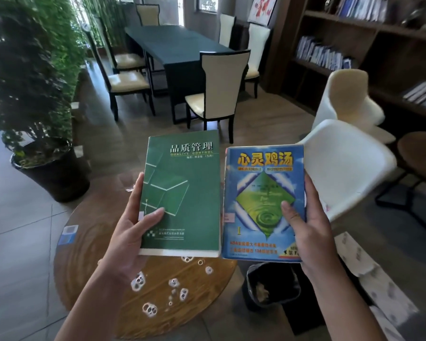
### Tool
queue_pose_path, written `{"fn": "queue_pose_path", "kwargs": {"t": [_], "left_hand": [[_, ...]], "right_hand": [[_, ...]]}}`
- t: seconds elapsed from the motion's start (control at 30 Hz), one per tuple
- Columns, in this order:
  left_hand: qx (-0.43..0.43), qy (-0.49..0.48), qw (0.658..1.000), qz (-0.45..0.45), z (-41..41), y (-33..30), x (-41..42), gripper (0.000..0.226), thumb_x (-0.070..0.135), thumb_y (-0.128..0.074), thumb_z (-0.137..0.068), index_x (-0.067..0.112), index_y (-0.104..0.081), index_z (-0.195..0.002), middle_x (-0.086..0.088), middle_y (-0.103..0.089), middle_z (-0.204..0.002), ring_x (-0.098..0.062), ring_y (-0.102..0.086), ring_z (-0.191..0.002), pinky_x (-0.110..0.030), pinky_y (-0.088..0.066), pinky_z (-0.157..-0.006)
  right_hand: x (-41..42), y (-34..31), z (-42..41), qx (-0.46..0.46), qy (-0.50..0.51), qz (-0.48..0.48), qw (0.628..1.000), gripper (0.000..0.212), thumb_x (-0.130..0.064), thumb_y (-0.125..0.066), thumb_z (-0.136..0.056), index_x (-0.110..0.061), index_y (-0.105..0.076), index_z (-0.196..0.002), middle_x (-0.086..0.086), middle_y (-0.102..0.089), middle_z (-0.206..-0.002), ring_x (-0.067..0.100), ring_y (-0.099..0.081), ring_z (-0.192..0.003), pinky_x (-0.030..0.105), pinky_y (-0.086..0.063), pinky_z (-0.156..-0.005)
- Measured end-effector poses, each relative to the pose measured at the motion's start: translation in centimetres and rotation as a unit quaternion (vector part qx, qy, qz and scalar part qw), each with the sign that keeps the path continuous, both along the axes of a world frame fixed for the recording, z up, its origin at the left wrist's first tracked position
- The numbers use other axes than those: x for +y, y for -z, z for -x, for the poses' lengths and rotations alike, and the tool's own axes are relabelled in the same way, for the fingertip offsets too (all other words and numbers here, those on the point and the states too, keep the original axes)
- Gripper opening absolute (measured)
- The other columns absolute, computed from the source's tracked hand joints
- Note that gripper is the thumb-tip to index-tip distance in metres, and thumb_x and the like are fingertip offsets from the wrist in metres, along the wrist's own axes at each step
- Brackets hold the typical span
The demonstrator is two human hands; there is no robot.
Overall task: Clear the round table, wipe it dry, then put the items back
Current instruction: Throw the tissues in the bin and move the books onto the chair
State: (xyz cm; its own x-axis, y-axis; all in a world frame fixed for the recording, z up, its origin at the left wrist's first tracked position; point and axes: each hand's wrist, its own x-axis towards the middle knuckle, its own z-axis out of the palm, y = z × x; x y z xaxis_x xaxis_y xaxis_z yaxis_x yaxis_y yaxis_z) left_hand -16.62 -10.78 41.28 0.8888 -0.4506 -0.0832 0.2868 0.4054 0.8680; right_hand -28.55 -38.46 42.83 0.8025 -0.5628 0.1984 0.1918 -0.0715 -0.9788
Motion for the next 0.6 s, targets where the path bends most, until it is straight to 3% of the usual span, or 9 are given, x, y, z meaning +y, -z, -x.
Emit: {"fn": "queue_pose_path", "kwargs": {"t": [0.13,0.3,0.37,0.47,0.53,0.6], "left_hand": [[0.021,0.005,1.000,0.006,1.5,0.5,-4.2,0.078,0.004,-0.058,-0.084,0.056,-0.051,-0.141,-0.005,-0.068,-0.136,-0.028,-0.076,-0.091,-0.042,-0.065,-0.070],[0.079,-0.017,0.997,-0.006,4.3,2.6,-10.7,0.065,0.009,-0.059,-0.090,0.054,-0.057,-0.136,-0.001,-0.069,-0.134,-0.027,-0.077,-0.089,-0.043,-0.064,-0.059],[0.107,-0.024,0.994,-0.011,5.4,3.7,-13.4,0.062,0.012,-0.062,-0.089,0.054,-0.059,-0.135,-0.003,-0.070,-0.133,-0.026,-0.077,-0.087,-0.039,-0.063,-0.056],[0.147,-0.032,0.988,-0.037,6.7,5.1,-17.3,0.057,0.018,-0.066,-0.087,0.051,-0.063,-0.132,-0.003,-0.072,-0.129,-0.023,-0.076,-0.088,-0.033,-0.063,-0.056],[0.167,-0.037,0.984,-0.055,7.3,5.9,-19.6,0.050,0.016,-0.064,-0.092,0.047,-0.065,-0.131,-0.002,-0.074,-0.125,-0.020,-0.077,-0.085,-0.031,-0.062,-0.056],[0.174,-0.041,0.981,-0.071,7.6,6.7,-21.5,0.049,0.010,-0.060,-0.097,0.044,-0.065,-0.132,-0.002,-0.075,-0.123,-0.020,-0.077,-0.084,-0.032,-0.063,-0.058]], "right_hand": [[-3.3,0.6,2.9,0.010,0.019,-0.016,1.000,0.061,-0.006,-0.057,-0.101,-0.037,-0.043,-0.152,-0.013,-0.066,-0.139,0.011,-0.067,-0.122,0.026,-0.059,-0.092],[-9.3,2.6,7.8,0.036,0.043,-0.034,0.998,0.063,-0.007,-0.056,-0.102,-0.041,-0.041,-0.154,-0.011,-0.063,-0.143,0.014,-0.063,-0.129,0.036,-0.055,-0.104],[-11.8,4.1,9.9,0.048,0.069,-0.063,0.994,0.061,-0.005,-0.056,-0.102,-0.042,-0.046,-0.150,-0.011,-0.066,-0.140,0.013,-0.065,-0.127,0.034,-0.056,-0.101],[-15.0,6.6,12.6,0.068,0.132,-0.104,0.983,0.056,-0.004,-0.057,-0.102,-0.049,-0.053,-0.136,-0.020,-0.069,-0.130,0.003,-0.068,-0.116,0.020,-0.058,-0.087],[-16.8,7.6,14.0,0.083,0.177,-0.096,0.976,0.056,-0.007,-0.057,-0.103,-0.053,-0.051,-0.134,-0.026,-0.066,-0.132,0.003,-0.064,-0.123,0.019,-0.056,-0.094],[-18.6,8.3,15.0,0.094,0.202,-0.095,0.970,0.057,-0.010,-0.057,-0.104,-0.053,-0.047,-0.140,-0.022,-0.062,-0.141,0.006,-0.059,-0.131,0.025,-0.052,-0.104]]}}
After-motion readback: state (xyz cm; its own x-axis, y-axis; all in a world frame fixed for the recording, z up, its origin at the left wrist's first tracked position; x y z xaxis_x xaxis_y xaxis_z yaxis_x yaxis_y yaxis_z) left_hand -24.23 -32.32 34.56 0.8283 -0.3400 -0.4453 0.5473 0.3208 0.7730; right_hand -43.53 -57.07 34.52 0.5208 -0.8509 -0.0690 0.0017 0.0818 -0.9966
